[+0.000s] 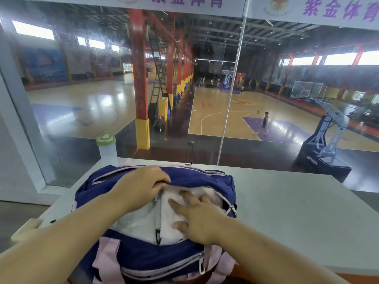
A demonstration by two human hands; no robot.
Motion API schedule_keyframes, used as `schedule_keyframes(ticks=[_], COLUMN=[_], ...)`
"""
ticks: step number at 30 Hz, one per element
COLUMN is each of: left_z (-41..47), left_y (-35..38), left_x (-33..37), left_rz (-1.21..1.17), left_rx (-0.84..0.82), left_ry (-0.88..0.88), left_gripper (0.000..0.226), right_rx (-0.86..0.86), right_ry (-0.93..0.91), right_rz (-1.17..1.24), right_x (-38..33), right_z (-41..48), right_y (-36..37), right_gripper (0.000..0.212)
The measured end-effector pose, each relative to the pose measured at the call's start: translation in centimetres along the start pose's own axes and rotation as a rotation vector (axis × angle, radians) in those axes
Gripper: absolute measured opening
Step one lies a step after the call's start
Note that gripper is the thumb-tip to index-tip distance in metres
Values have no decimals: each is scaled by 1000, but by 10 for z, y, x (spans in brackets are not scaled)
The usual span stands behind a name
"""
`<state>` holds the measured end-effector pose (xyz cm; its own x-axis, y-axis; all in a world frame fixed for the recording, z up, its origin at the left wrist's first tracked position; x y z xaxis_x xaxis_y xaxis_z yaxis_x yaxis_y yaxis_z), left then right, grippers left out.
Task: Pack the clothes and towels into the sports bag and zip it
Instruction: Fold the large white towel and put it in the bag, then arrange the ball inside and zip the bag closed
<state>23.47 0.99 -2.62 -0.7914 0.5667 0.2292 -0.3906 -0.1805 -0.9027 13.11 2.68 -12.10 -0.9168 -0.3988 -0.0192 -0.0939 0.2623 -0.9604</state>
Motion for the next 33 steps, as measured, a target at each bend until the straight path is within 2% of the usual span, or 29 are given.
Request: schedule_keyframes(ticks=[3,8,14,17,22,25,33], left_z=[-27,-51,-57,-58,-58,-54,-52], left_y=[13,-1,-46,-66,-65,-47,-27], left_x=[-11,-24,-56,-95,-169,-196,-256], left_rz=[28,0,-28,-72,6,5,-19], left_rx=[-66,-23,71,116,59,23,25], left_ry=[-15,-7,-63,-162,-320,-354,-412], left_gripper=[21,22,8,9,19,12,26], right_rx=[57,114,285,319,386,401,357], right_ry=[-78,-134,-202,-219,-301,-300,-255], right_rz=[-27,25,6,-21,-65,-112,-194], right_x=[-7,-6,-24,-36,-74,-96,-134], right_z=[-17,-42,-29,2,73,127,274], right_y=[-12,-49,-120,-147,-174,-177,-162], right_gripper=[50,38,30,29,26,27,22])
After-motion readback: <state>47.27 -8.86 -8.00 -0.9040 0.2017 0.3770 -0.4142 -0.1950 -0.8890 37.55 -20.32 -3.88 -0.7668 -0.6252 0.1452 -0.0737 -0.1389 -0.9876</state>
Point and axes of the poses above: each hand's wrist, its own z-axis towards the middle knuckle, its own y-axis out of the palm, x = y × z, the point moved 10 cm from there along z, towards the middle knuckle, and after that the axes turned 7 degrees about y, right-handed, at the moved point
